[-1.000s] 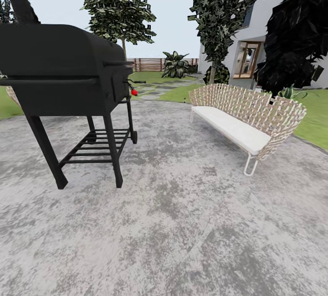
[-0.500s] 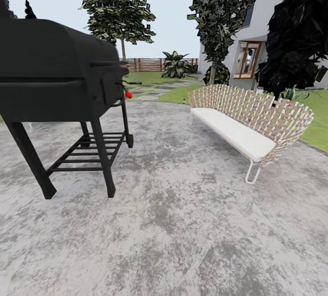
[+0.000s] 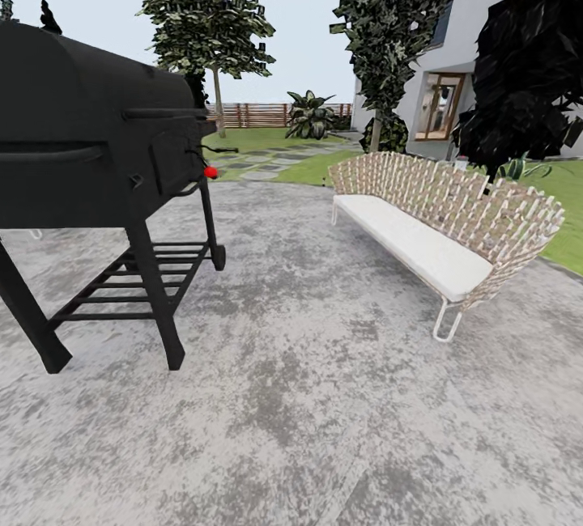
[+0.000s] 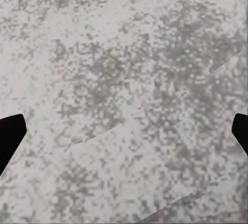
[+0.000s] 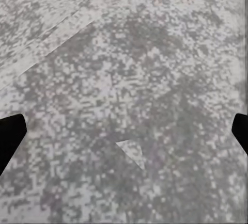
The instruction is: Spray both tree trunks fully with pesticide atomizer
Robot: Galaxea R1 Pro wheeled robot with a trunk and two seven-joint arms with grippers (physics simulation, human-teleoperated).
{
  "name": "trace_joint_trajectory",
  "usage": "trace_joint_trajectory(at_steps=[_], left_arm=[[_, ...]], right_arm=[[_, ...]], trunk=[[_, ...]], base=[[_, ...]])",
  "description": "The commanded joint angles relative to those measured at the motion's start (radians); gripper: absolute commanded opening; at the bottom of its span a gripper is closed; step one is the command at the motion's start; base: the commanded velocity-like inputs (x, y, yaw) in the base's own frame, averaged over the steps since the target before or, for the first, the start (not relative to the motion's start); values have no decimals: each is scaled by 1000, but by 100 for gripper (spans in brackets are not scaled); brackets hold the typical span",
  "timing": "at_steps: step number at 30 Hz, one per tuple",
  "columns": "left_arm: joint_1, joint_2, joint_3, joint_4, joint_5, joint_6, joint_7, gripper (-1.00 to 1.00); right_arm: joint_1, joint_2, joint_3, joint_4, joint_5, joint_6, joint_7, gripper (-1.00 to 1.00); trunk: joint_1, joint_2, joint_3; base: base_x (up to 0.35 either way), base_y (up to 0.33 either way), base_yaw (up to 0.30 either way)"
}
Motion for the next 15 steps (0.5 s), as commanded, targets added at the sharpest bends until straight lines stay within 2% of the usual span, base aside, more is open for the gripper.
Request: trace_joint_trajectory(at_steps=[1,5,15], left_arm=[[0,0,2,1,0,-3,0,100],[0,1,2,1,0,-3,1,100],[0,4,2,1,0,-3,1,100]], right_arm=[[-1,0,0,1,0,-3,0,100],[-1,1,1,2,1,-3,-1,100],[-1,2,2,1,2,-3,0,100]], trunk=[[0,0,-1],[0,0,-1],[0,0,-1]], base=[[319,-131,0],[331,-77,0],[338,-7,0]])
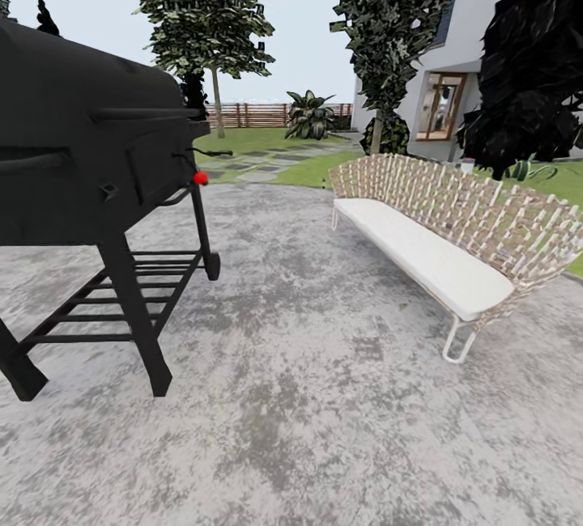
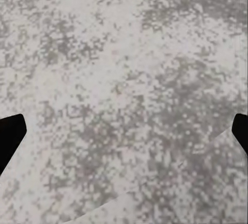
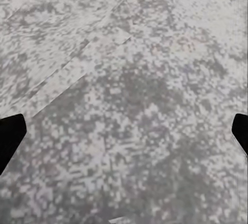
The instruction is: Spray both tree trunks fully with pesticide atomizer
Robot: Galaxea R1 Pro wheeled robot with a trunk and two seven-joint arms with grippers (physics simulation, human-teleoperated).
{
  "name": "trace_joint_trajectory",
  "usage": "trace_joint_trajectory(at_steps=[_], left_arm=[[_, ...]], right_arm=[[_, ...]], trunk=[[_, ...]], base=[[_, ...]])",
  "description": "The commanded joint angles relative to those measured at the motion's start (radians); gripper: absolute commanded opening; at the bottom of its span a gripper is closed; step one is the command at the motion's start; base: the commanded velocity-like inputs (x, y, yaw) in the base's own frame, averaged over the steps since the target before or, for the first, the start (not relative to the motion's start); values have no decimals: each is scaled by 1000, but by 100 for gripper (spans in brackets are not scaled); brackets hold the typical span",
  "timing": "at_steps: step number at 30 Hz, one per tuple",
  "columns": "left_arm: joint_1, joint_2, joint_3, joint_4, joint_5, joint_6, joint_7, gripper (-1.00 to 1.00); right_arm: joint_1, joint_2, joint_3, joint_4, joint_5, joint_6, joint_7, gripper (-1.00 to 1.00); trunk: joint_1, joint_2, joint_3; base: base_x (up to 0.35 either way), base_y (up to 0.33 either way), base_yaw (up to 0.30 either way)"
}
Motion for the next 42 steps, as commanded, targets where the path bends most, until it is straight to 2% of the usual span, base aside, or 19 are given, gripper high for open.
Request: trace_joint_trajectory(at_steps=[1,17,42], left_arm=[[-1,0,2,1,0,-3,1,100],[-1,0,2,1,0,-3,0,100],[-1,0,2,1,0,-3,1,100]], right_arm=[[0,0,0,1,0,-3,0,100],[0,0,-3,0,-1,-3,0,100],[0,0,-3,2,0,-3,0,100]], trunk=[[0,0,-1],[0,0,-1],[0,0,-1]], base=[[339,0,0],[339,-14,83],[313,-174,1]])
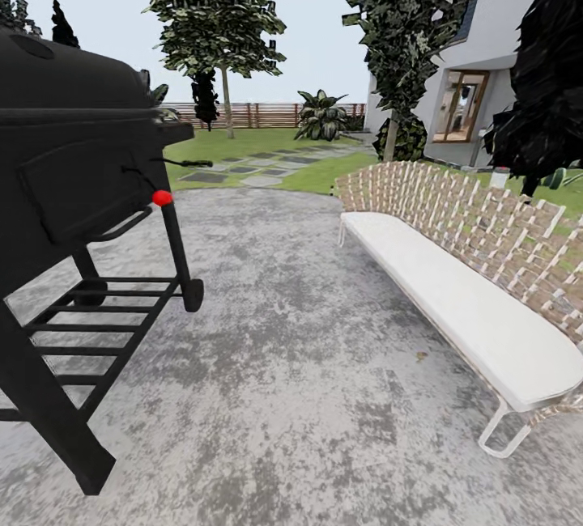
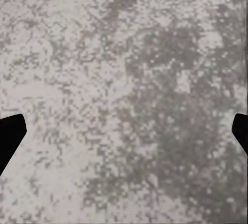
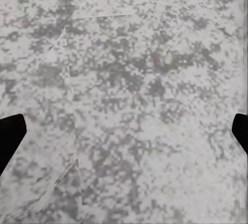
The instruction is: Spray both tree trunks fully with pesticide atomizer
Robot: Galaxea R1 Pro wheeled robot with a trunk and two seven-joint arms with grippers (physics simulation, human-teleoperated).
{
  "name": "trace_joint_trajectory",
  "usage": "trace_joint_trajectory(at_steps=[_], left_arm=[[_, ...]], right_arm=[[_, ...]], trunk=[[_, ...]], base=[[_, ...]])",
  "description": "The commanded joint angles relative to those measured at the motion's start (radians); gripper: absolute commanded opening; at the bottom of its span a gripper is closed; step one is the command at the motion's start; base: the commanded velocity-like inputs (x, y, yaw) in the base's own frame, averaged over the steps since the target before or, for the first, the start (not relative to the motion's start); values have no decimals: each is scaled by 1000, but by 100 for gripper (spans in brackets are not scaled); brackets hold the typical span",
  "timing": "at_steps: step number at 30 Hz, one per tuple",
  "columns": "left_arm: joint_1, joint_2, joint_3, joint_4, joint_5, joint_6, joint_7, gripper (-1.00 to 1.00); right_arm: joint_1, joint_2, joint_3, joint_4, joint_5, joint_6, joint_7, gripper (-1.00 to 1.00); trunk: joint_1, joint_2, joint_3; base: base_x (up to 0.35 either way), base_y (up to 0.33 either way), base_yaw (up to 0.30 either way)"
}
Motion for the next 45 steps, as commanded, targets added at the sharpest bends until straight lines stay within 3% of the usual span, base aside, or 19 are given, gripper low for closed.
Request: trace_joint_trajectory(at_steps=[1,12,28,45], left_arm=[[0,0,2,1,0,-3,1,100],[0,0,2,1,0,-3,1,100],[0,0,13,1,0,-4,1,100],[0,0,13,1,0,-4,0,100]], right_arm=[[-1,0,0,1,0,-3,0,100],[-1,0,0,1,0,-3,0,100],[-1,0,1,1,0,-3,0,100],[-1,0,0,1,0,-3,0,100]], trunk=[[0,0,-1],[0,0,-1],[0,0,18],[0,0,19]], base=[[308,-185,0],[316,-141,0],[340,-6,0],[340,0,0]])
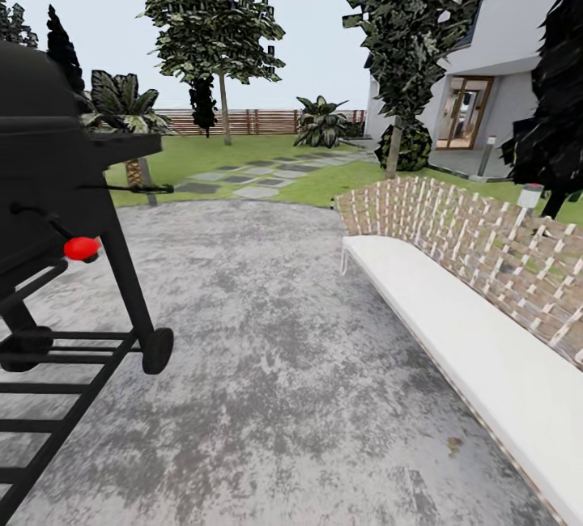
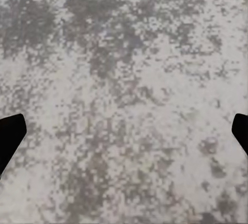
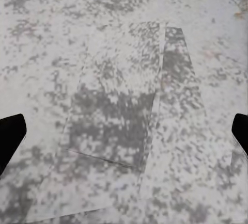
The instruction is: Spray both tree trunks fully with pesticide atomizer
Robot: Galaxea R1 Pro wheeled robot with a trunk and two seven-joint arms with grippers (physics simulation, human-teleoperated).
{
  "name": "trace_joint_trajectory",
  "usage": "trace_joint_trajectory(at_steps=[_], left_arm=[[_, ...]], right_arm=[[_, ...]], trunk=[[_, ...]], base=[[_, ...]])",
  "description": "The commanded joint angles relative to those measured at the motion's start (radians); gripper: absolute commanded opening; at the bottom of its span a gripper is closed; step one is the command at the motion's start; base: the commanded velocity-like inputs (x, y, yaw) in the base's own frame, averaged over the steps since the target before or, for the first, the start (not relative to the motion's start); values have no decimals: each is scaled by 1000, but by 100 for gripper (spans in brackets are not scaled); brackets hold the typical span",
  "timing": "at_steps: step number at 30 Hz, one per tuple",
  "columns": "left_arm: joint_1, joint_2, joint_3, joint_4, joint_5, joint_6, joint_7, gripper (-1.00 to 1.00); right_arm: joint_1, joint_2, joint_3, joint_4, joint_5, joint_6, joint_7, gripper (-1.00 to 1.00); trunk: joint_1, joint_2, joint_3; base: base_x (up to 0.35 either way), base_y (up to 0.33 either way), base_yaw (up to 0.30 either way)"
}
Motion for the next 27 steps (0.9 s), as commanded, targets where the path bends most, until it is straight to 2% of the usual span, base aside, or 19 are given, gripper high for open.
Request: trace_joint_trajectory(at_steps=[1,27], left_arm=[[-1,0,2,1,0,-3,1,100],[-1,0,2,1,0,-4,1,100]], right_arm=[[0,0,0,1,0,-3,0,100],[0,0,1,1,0,-3,0,100]], trunk=[[0,0,-1],[0,0,-1]], base=[[340,0,0],[340,0,0]])
